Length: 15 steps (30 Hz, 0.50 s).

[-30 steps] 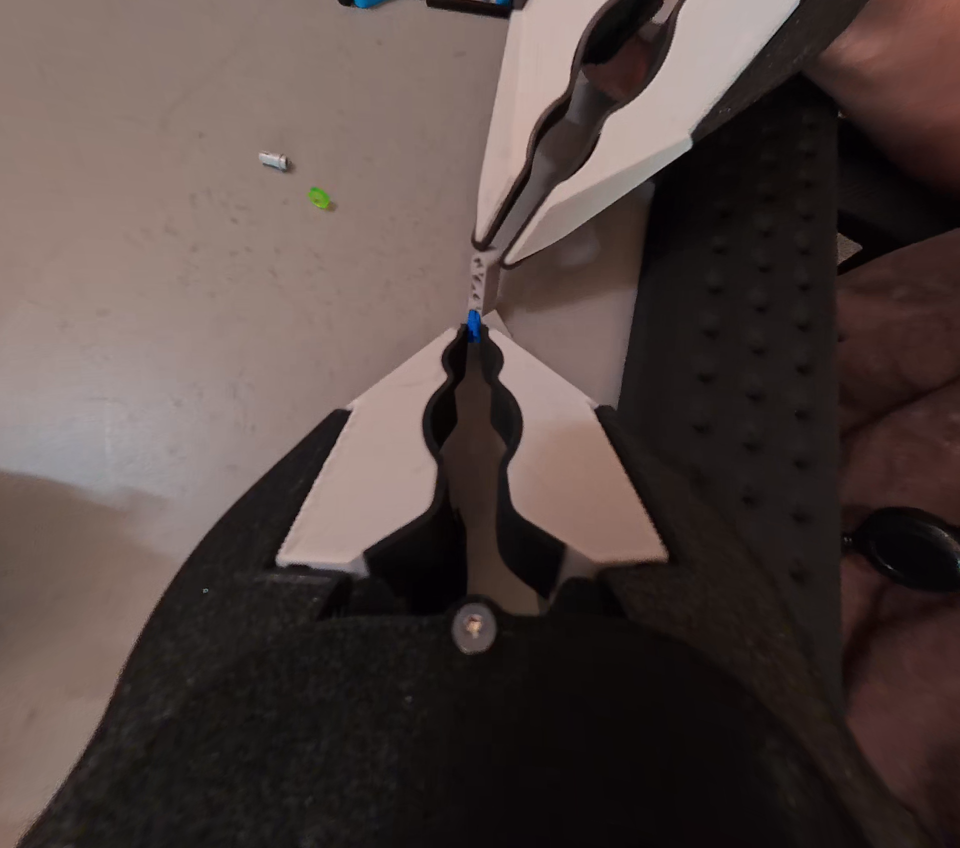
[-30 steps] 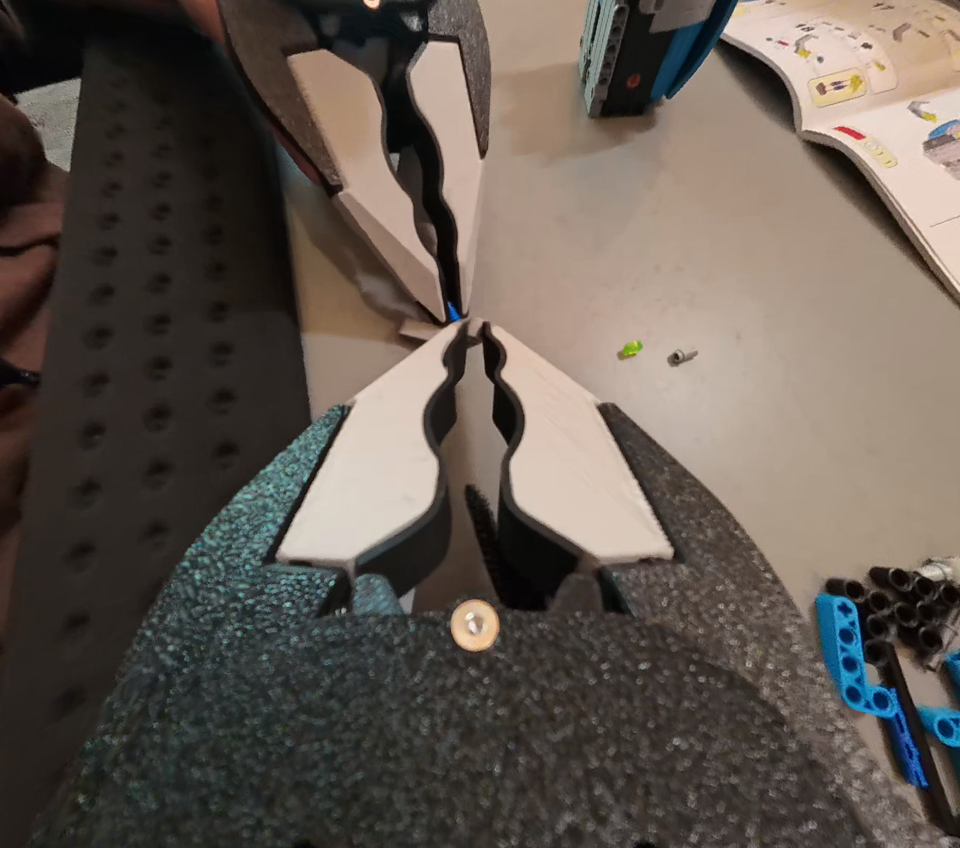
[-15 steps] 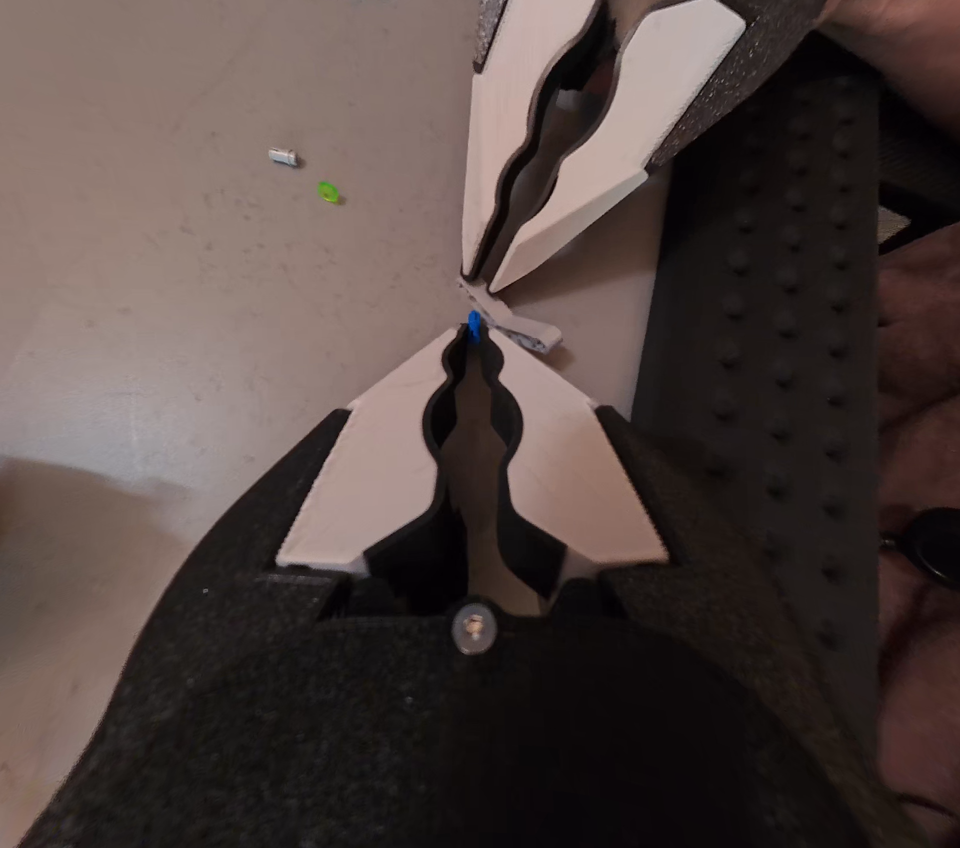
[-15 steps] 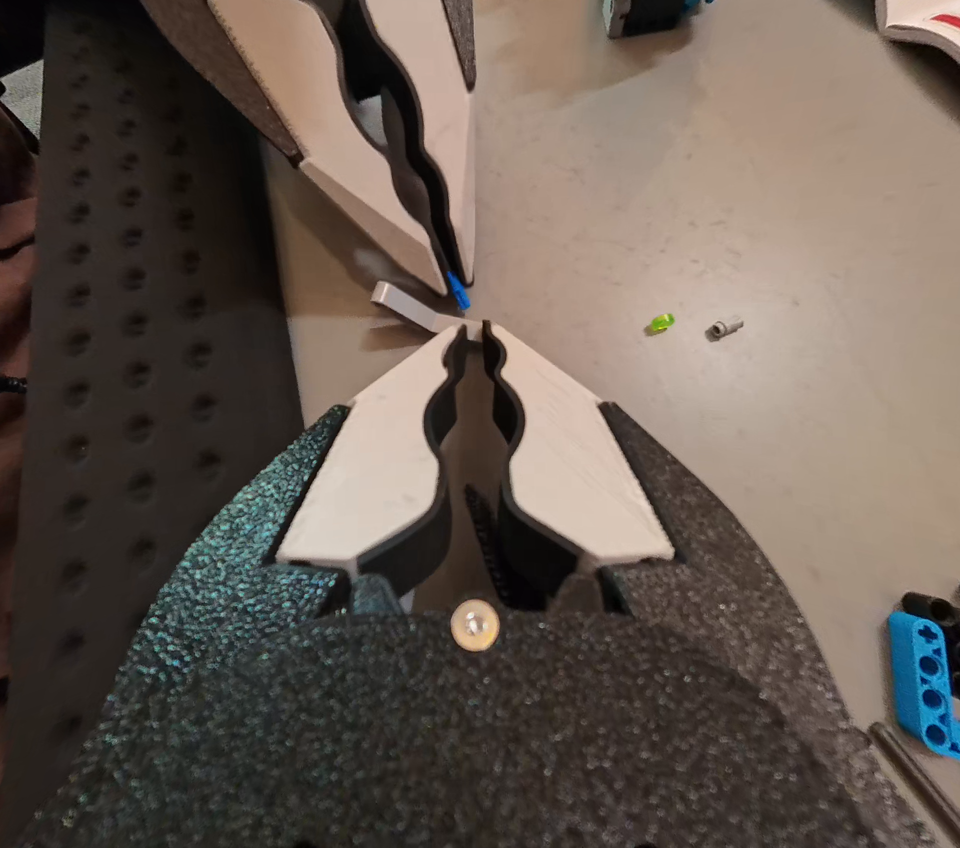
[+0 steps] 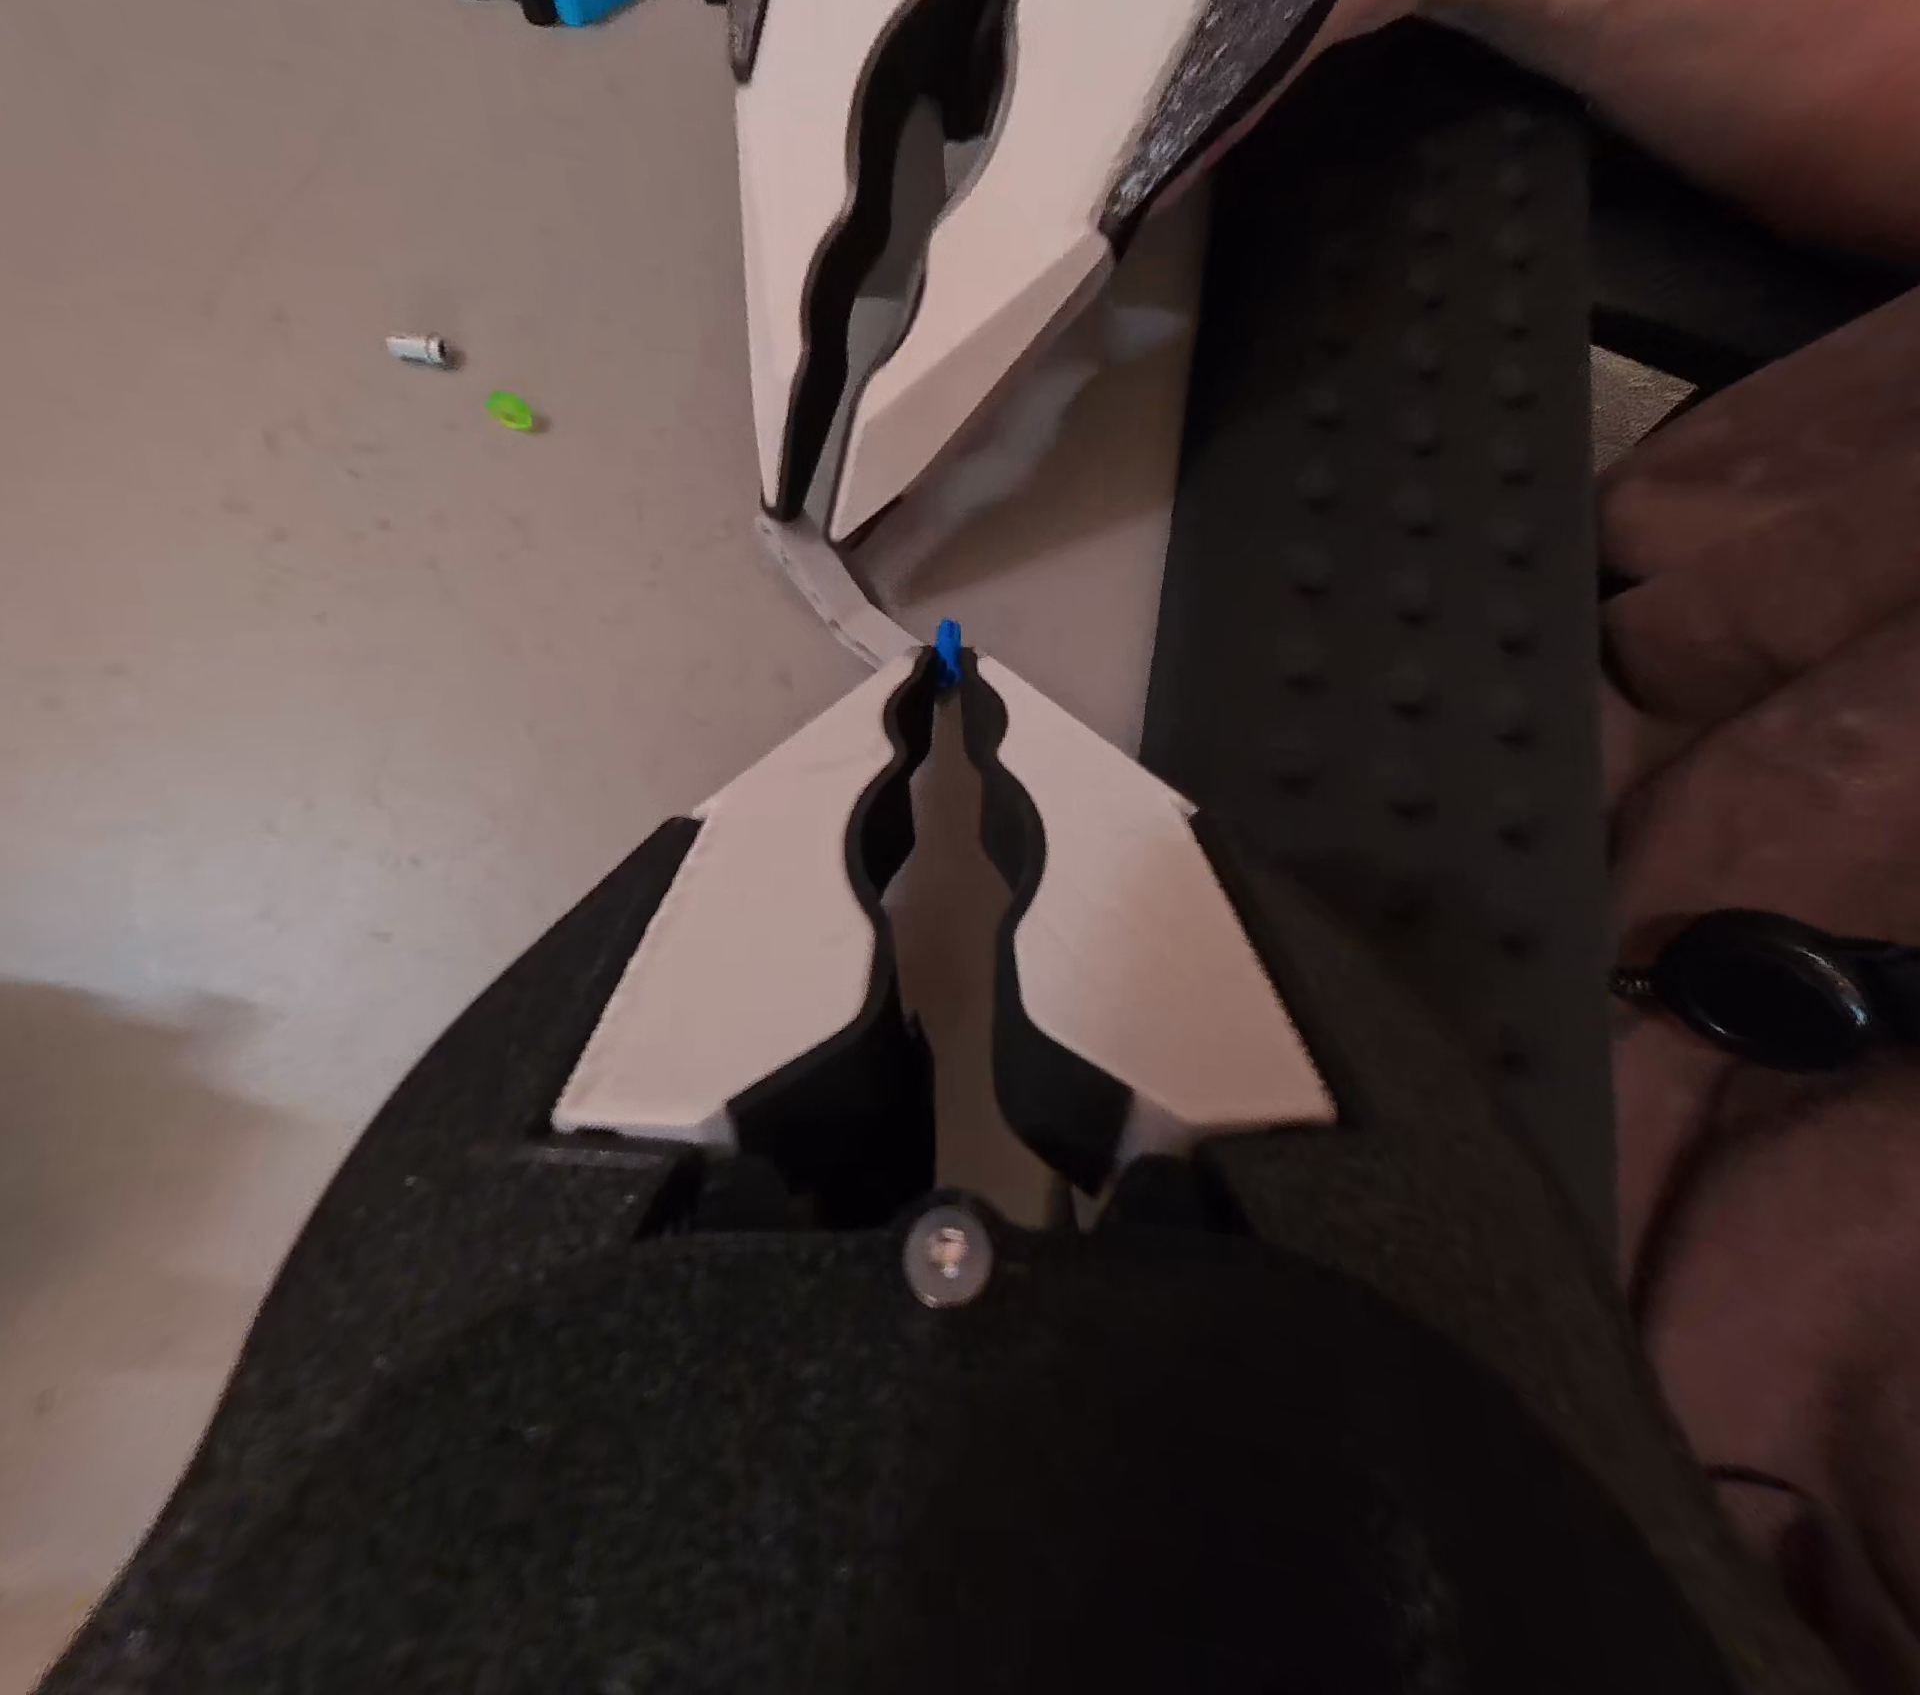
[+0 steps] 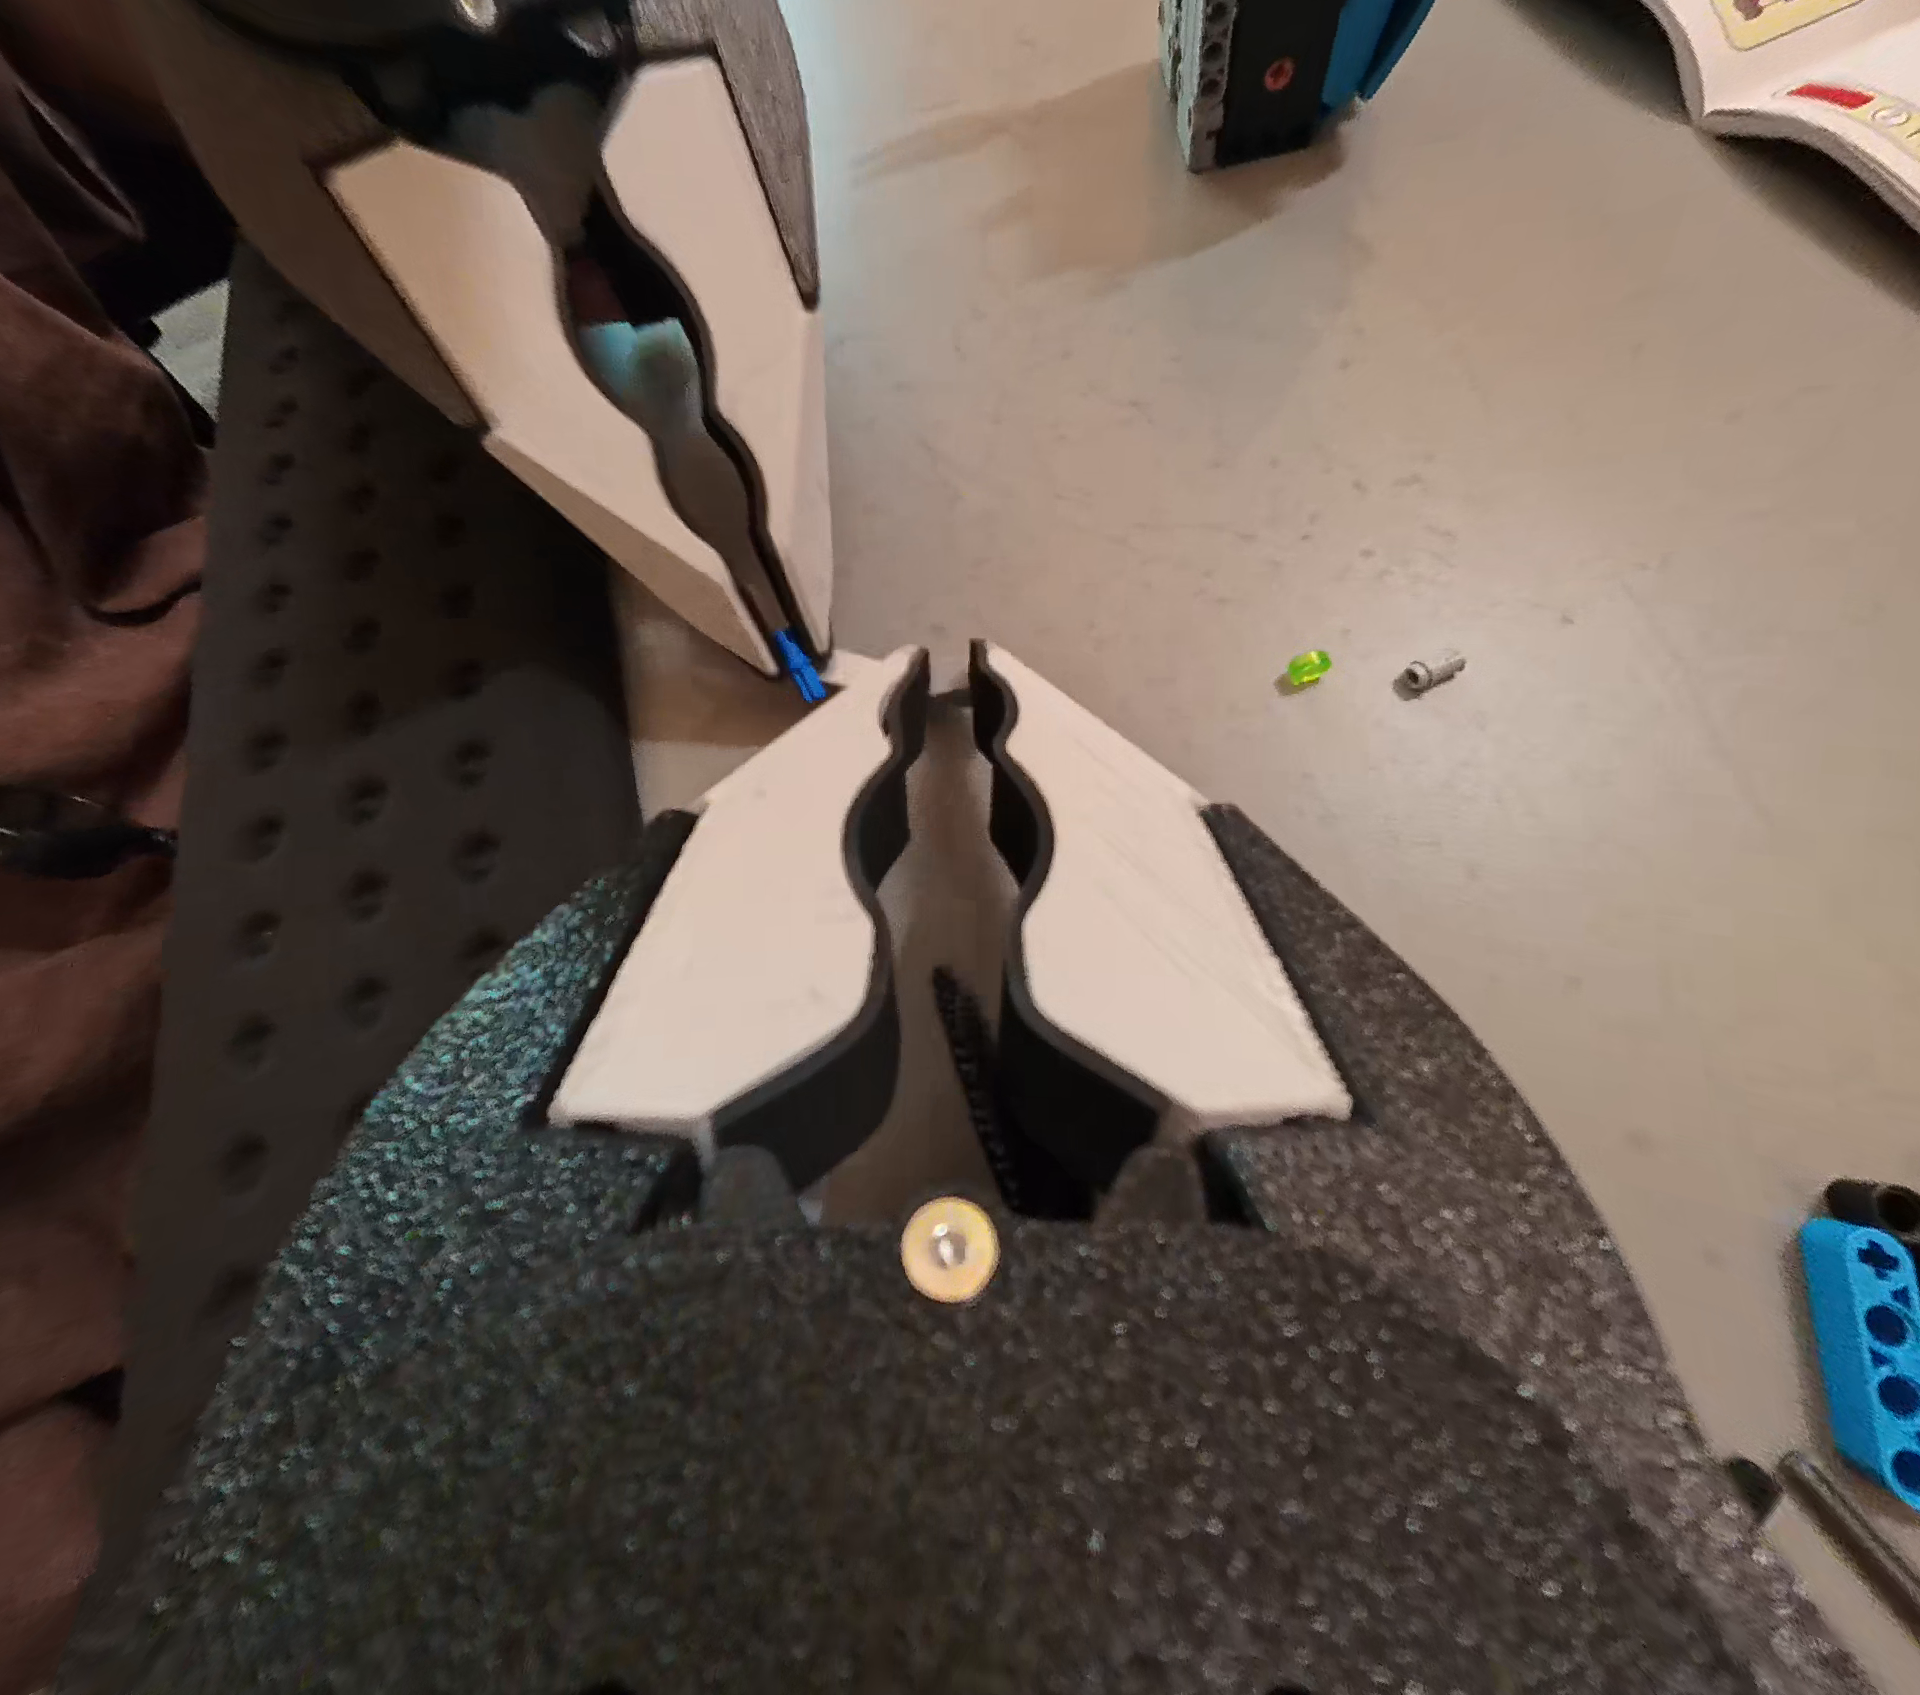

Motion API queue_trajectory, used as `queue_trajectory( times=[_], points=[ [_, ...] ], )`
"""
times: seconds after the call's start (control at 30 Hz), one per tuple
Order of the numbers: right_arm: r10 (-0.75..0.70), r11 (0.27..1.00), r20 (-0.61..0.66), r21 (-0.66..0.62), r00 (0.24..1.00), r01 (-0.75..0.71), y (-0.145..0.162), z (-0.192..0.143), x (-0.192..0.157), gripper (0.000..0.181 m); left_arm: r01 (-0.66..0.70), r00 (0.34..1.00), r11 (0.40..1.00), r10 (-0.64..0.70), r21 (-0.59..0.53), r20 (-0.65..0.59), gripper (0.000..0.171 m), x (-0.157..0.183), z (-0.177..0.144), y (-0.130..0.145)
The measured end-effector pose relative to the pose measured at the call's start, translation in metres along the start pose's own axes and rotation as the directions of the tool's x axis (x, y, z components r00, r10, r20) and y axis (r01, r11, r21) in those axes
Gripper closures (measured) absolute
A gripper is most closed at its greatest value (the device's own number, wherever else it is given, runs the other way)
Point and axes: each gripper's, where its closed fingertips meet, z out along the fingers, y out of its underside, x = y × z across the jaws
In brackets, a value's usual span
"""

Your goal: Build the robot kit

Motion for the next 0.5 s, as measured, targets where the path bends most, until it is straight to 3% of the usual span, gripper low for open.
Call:
queue_trajectory(
  times=[0.23,0.5],
  points=[
    [0.033,0.999,-0.036,0.008,0.999,-0.032,-0.0004,-0.0018,0.0064,0.163,0.095,0.995,0.995,-0.095,-0.004,-0.039,0.168,-0.0032,0.0037,0.0024],
    [0.049,0.998,-0.063,-0.022,0.997,-0.050,0.0029,0.0039,0.0069,0.170,0.112,0.993,0.994,-0.112,0.010,-0.046,0.168,-0.0033,0.0044,0.0016]
  ],
)
